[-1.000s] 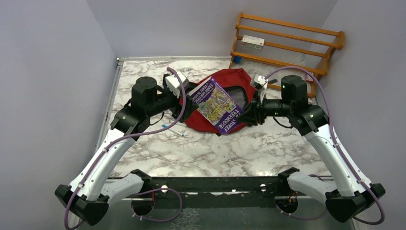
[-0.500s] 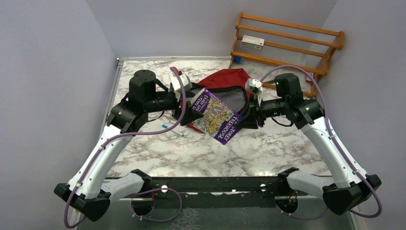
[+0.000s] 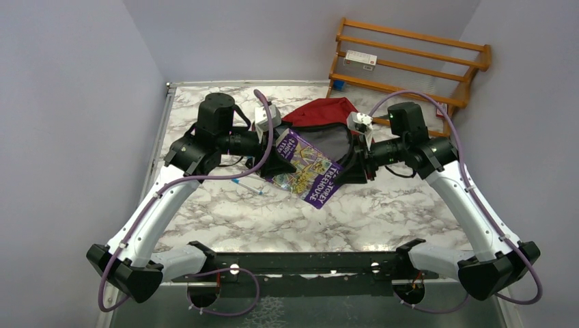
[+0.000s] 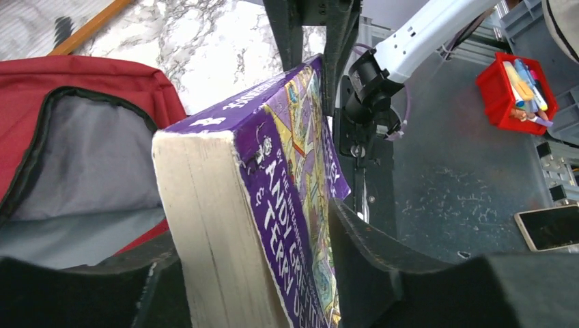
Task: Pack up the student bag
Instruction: Pick up the book from the center of the board, then place the book in the student bag.
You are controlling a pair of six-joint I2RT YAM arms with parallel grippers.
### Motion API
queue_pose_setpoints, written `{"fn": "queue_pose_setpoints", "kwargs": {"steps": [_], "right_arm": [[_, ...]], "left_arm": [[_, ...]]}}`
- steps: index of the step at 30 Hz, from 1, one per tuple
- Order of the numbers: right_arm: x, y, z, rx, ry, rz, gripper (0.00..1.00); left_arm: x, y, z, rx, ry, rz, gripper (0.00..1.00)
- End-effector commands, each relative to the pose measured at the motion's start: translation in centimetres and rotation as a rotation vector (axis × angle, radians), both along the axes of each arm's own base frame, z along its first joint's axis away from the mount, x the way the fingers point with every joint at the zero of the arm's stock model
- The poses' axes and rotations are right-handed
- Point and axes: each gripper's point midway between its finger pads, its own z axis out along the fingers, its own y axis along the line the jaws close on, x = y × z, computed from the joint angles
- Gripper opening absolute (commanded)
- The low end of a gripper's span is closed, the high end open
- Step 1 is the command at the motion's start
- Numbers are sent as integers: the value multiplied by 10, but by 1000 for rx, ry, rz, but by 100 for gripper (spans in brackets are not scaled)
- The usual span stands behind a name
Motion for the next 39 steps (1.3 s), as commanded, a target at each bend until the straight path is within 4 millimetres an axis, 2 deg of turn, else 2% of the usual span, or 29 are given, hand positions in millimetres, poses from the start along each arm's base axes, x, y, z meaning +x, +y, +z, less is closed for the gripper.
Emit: {"fn": "queue_pose_setpoints", "kwargs": {"steps": [1, 6, 9, 11, 13, 16, 21, 27, 30, 32, 35, 39], "right_arm": [[4, 2, 21, 30, -86, 14, 3], [18, 0, 25, 9, -150, -40, 3], [24, -2, 26, -5, -178, -78, 7], [29, -4, 25, -12, -192, -112, 19], [34, -7, 22, -22, -204, -165, 34], [49, -16, 16, -53, -212, -305, 52], [76, -39, 7, -86, -234, -563, 67], [123, -69, -21, -196, -157, -882, 68], [148, -80, -39, -311, -123, -969, 68], [162, -81, -43, -344, -120, -998, 69], [178, -68, -54, -383, -88, -989, 70], [194, -30, -84, -518, -96, -936, 72]], "left_arm": [[-17, -5, 17, -46, -3, -90, 48], [-18, -8, 17, -45, 9, -100, 19], [-17, -8, 13, -37, 12, -96, 0], [-9, -8, 10, -22, -6, -56, 0], [8, -6, 6, 7, -26, 40, 0], [36, 0, 3, 45, -54, 201, 0], [88, 22, -4, 85, -84, 518, 0], [151, 81, -24, 136, -18, 979, 0], [165, 111, -39, 154, 26, 1155, 0], [169, 127, -49, 166, 52, 1245, 0], [168, 143, -62, 164, 100, 1333, 0], [163, 150, -64, 147, 108, 1363, 0]]}}
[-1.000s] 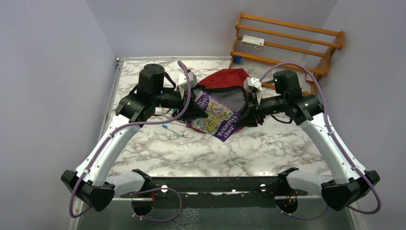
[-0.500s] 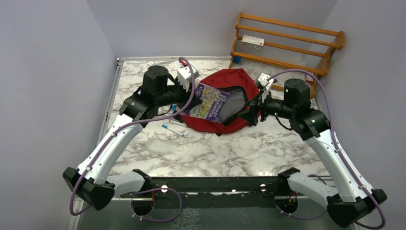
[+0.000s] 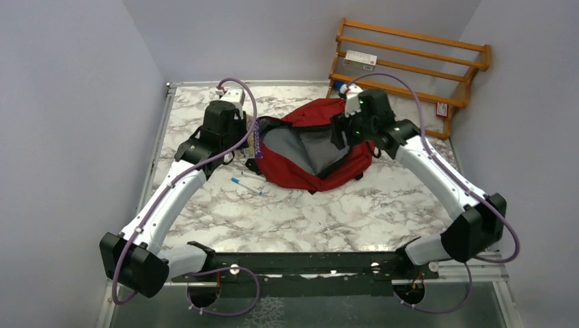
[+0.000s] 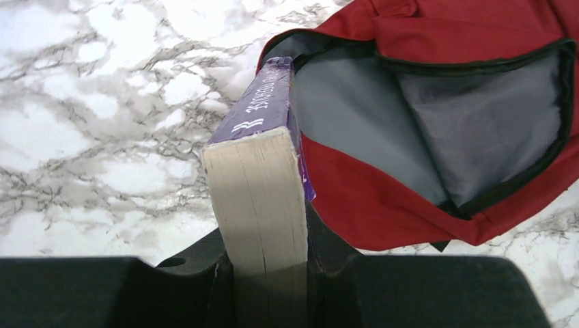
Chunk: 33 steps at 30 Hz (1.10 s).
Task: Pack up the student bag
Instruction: Place the book in the student bag.
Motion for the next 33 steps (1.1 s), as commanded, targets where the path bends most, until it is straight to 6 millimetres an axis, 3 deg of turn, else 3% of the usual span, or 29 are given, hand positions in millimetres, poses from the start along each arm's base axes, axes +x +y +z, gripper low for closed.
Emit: {"fn": "queue_pose_setpoints", "kwargs": {"steps": [1, 6, 11, 23, 33], "right_arm": [[21, 38, -10, -129, -16, -1, 72], [44, 78, -37, -212, -20, 13, 74], [66, 94, -70, -303, -16, -17, 76], [82, 112, -119, -458, -41, -52, 76], [100, 109, -136, -650, -142, -108, 75]], "left_arm": [[4, 21, 36, -71, -132, 150, 0], [-1, 38, 45, -45, -173, 213, 0], [-7, 45, 55, -47, -206, 227, 0], [-11, 45, 51, -60, -210, 224, 0], [-13, 37, 50, -97, -200, 196, 0]]}}
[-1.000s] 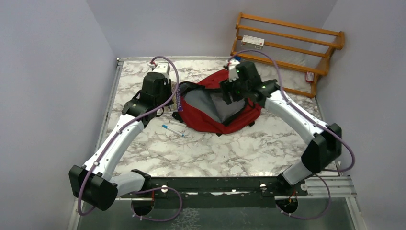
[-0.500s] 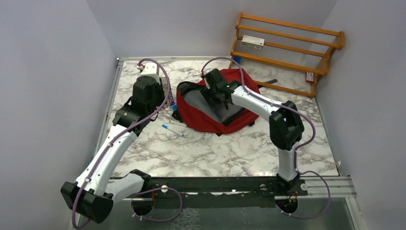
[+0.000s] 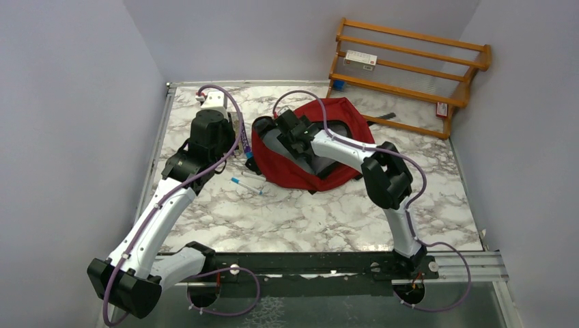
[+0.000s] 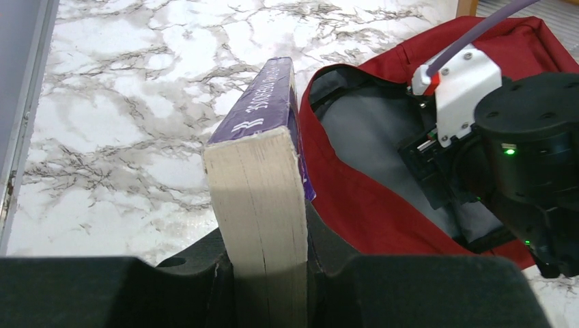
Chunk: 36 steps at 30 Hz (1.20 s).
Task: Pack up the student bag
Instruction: Place the book in the student bag.
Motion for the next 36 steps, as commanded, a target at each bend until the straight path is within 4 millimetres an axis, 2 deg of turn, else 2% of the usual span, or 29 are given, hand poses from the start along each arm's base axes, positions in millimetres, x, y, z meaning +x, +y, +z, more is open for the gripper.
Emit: {"fn": "queue_pose_setpoints", "kwargs": {"steps": [1, 3, 8, 15, 20, 27, 36], "right_arm": [[20, 0, 6, -100, -117, -22, 75], [22, 1, 2, -135, -128, -22, 72], [22, 2, 0, -148, -137, -25, 55], [14, 9, 26, -34, -139, -18, 24], [8, 8, 51, 34, -144, -22, 2], [2, 4, 77, 192, -74, -12, 1], [-10, -5, 92, 488, 30, -69, 1]], "left_arm": [[4, -5, 32, -72, -107, -12, 0], [4, -6, 30, -73, -104, -13, 0], [4, -8, 28, -84, -97, -15, 0], [6, -16, 4, -99, -40, -34, 0], [6, -26, 5, -159, -42, -60, 0], [8, -52, 9, -251, -31, -155, 0], [22, -98, 18, -477, -24, -276, 0]]}}
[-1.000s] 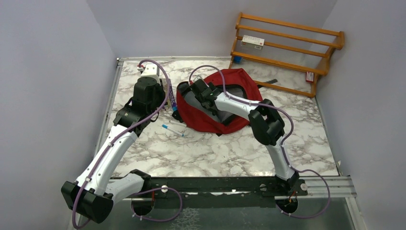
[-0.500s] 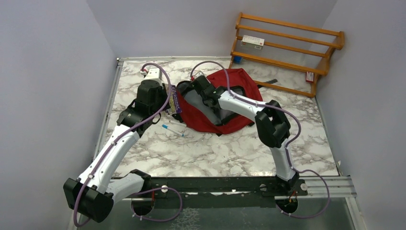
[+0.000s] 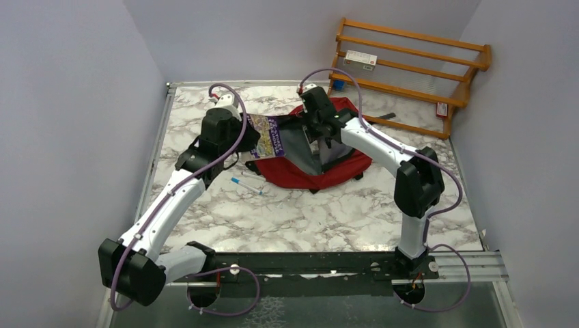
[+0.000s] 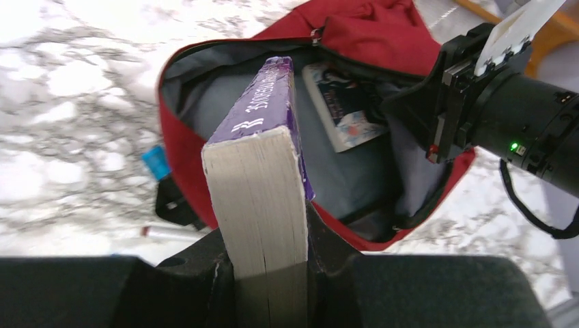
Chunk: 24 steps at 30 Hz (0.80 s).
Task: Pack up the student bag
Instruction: Place the book in the student bag.
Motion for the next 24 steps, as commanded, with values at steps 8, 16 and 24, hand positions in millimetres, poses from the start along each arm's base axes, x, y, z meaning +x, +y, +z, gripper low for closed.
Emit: {"fn": "queue_pose_setpoints", "kwargs": {"steps": [8, 16, 24], "right_arm": [[-19, 13, 32, 271, 31, -31, 1], [-14, 23, 52, 394, 11, -52, 1], [-10, 28, 63, 436, -6, -49, 1]], "left_arm": [[38, -57, 21, -371, 13, -64, 0], [34, -63, 1, -445, 113, -37, 0], [20, -69, -17, -527, 182, -54, 0]]}}
